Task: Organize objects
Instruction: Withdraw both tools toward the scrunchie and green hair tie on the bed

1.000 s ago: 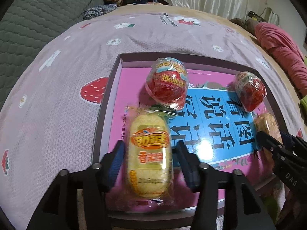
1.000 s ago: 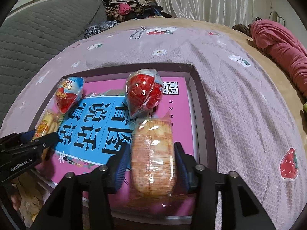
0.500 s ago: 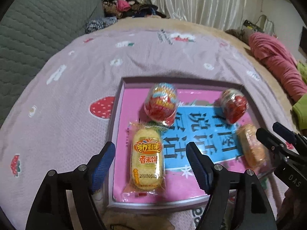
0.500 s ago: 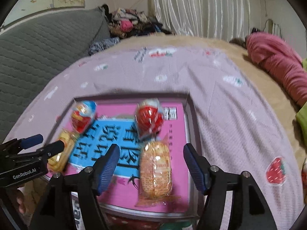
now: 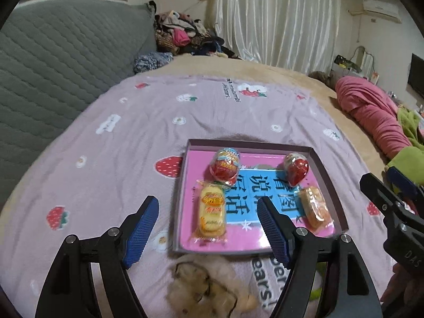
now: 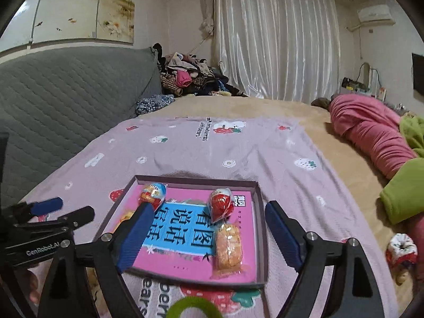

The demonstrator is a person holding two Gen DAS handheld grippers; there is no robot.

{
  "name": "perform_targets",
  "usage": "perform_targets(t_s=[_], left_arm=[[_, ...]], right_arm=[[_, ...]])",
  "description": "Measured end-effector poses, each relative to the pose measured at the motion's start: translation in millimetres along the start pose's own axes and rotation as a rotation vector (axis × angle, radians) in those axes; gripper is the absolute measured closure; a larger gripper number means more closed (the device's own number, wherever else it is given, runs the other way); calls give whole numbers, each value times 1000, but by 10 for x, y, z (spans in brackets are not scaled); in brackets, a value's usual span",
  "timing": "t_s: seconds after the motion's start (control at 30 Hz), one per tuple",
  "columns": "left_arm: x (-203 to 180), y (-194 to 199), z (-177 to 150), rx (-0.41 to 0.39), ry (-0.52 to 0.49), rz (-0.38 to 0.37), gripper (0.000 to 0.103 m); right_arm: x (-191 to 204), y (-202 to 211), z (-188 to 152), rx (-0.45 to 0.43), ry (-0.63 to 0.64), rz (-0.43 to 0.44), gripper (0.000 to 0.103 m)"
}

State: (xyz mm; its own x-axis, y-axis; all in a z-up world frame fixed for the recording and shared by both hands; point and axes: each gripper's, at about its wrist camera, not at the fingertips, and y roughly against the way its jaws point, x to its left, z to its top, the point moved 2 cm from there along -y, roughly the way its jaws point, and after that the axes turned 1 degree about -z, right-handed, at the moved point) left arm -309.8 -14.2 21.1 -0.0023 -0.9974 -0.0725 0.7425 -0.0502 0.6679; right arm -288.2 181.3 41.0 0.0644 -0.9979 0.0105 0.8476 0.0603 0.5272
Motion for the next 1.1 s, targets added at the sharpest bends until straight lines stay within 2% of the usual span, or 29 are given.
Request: perform_targets(t_s=[0.1, 0.2, 0.6, 0.77, 1.1], left_arm=[[22, 205, -55, -13, -8, 29, 25], [65, 388, -108, -3, 1, 24, 25], [31, 1281, -137, -65, -23, 24, 25], [18, 1636, -176, -86, -33, 20, 25], [87, 2121, -346, -105, -41, 35, 25]], right_arm=[[48, 168, -28, 5, 0, 5, 15], [115, 376, -38, 10, 3, 9, 13], [197, 1135, 11, -7, 6, -16, 12], [211, 1426, 7, -13, 4, -20, 8], [296, 1960, -8, -57, 21, -27, 6]])
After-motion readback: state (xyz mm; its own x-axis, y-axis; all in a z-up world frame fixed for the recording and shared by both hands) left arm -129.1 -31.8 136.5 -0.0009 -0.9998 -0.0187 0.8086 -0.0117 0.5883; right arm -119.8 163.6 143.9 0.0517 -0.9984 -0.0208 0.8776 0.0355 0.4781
